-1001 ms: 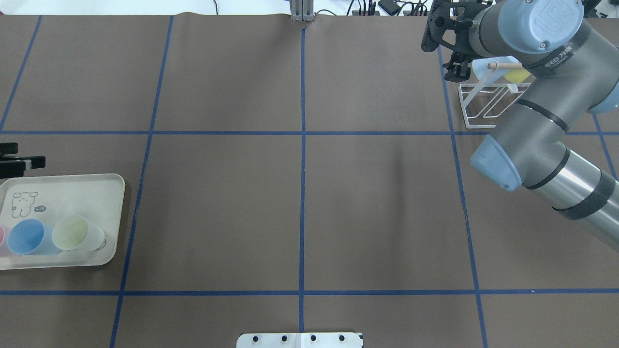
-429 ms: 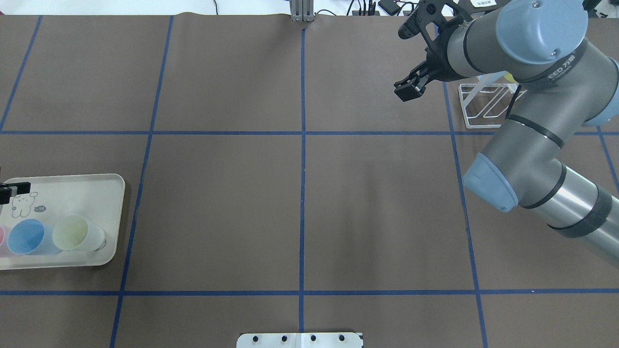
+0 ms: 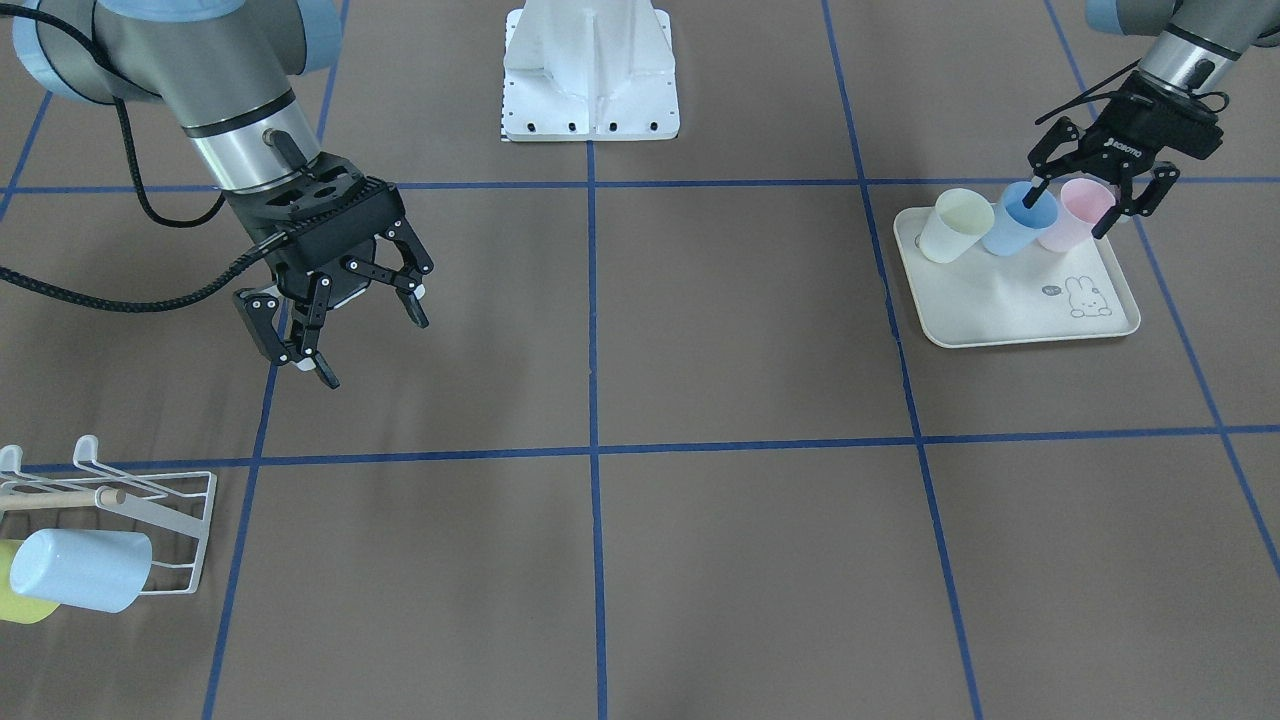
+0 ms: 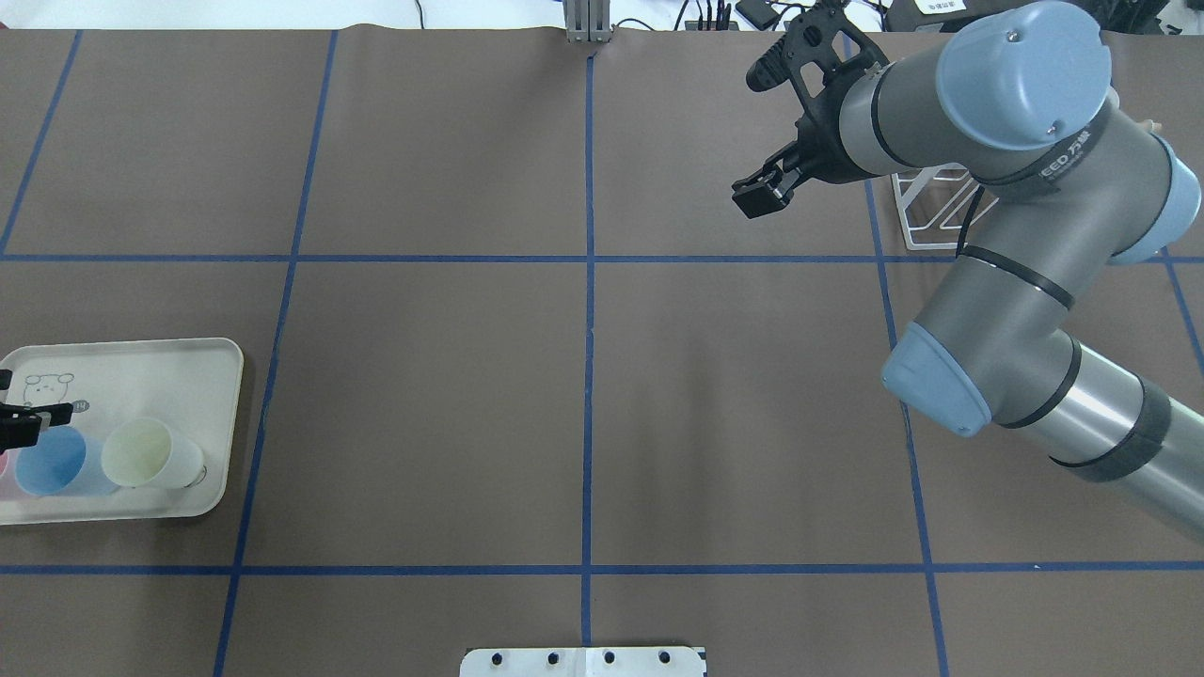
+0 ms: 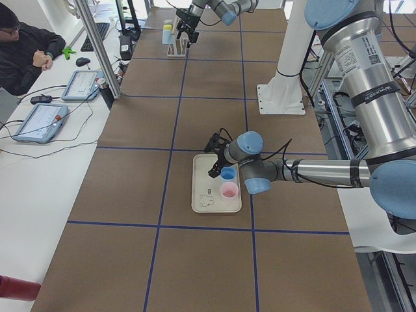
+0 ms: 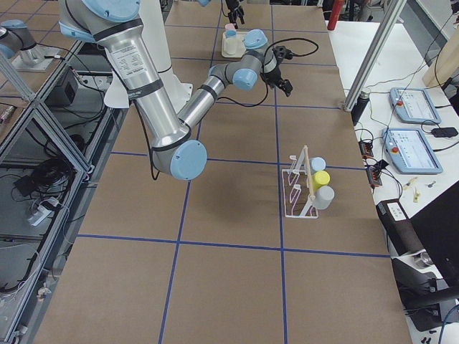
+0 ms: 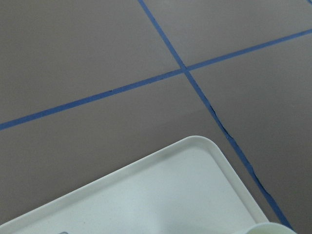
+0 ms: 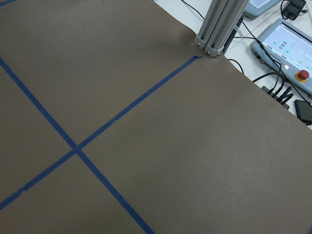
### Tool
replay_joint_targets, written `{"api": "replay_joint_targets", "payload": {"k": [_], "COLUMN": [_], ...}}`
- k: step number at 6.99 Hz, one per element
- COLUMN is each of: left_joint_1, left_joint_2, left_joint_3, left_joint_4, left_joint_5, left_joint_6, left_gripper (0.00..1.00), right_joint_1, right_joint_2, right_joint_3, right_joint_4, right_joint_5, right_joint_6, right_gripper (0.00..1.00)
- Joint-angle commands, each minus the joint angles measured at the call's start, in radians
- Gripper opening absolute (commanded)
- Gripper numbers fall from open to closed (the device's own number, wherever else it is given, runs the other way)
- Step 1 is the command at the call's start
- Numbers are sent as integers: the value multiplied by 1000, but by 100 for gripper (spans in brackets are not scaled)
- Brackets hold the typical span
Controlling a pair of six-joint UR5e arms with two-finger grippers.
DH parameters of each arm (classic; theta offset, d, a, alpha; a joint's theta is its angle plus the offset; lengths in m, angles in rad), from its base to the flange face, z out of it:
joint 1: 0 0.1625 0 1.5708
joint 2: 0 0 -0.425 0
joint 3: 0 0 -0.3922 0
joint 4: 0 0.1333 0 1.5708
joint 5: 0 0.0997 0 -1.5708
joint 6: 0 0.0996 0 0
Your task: Transfer IKEA cup to right arm and place on rack
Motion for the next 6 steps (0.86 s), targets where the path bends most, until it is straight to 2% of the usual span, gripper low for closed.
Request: {"api": "replay_joint_targets", "payload": {"k": [1,3,5,6], "left_joint_1": [83,83,91,97], "left_joint_2": [35,60,58,49], "left_joint_3": [3,14,20,30], "left_joint_4": [2,3,2,0], "left_joint_5": [68,83,83,82], "left_joint_6": [1,58,58,58], "left_gripper": [100,97,52,37], "right_joint_1": [-4,-6,-9,-10], "right_joint_2": [-9,-10,-10,-10], "right_joint_3": [0,0,0,0], "right_joint_4": [1,1,1,1], "right_joint_5": [-1,-1,-3,-3], "right_joint_6": [-9,-9,-9,-9], "right_gripper": [98,98,99,99]}}
